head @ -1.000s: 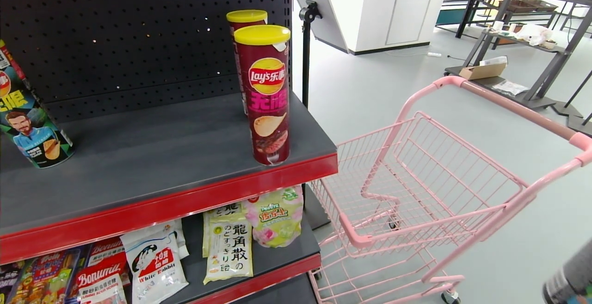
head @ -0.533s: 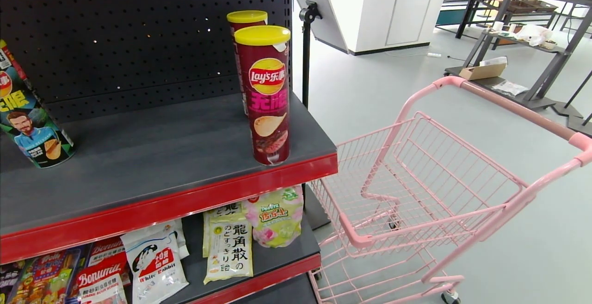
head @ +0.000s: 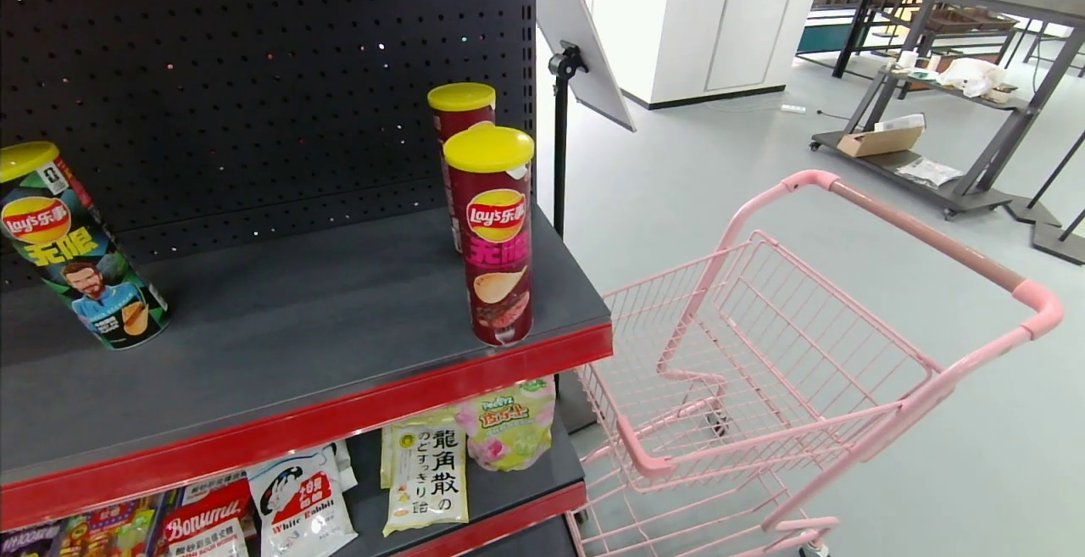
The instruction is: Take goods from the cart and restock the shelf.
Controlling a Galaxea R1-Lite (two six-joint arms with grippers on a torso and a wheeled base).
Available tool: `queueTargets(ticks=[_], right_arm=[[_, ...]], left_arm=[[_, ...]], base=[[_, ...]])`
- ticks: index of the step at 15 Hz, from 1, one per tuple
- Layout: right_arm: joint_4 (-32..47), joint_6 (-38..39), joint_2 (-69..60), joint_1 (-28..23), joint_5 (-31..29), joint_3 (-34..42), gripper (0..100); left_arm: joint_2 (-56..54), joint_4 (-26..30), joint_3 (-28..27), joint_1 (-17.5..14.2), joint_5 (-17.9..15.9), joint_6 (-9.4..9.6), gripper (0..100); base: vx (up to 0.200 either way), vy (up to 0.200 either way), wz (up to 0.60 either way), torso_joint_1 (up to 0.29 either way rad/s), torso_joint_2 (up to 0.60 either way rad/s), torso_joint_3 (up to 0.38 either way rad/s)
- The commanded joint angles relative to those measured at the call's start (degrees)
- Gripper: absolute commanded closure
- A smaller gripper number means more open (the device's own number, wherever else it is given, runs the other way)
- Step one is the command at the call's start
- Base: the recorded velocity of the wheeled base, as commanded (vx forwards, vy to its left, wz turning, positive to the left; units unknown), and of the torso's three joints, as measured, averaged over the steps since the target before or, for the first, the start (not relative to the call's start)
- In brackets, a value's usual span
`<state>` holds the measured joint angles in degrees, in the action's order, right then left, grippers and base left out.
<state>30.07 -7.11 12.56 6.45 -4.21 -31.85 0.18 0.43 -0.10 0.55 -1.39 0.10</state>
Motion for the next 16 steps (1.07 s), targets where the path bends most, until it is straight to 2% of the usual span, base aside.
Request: queueTargets(ticks=[1, 8, 16], right_arm=[[-0.2, 0.0, 1.6, 0.1, 0.1, 0.2, 100], [-1.4, 0.0, 3.4, 0.1, 0.2, 0.2, 100], [-3.1, -0.5, 4.4, -0.1, -0.1, 0.7, 100]], left_arm=[[0.0, 0.0, 0.0, 0.0, 0.0, -0.01, 0], [0.0, 0.0, 0.0, 0.0, 0.0, -0.10, 0], [0.0, 0.0, 0.1, 0.0, 0.0, -0.10, 0]], base=[[0.000, 0.000, 0.00, 0.178, -0.43, -0.251], [0.000, 0.000, 0.00, 0.148, -0.35, -0.209], [0.000, 0.000, 0.60, 0.011, -0.01, -0.005]])
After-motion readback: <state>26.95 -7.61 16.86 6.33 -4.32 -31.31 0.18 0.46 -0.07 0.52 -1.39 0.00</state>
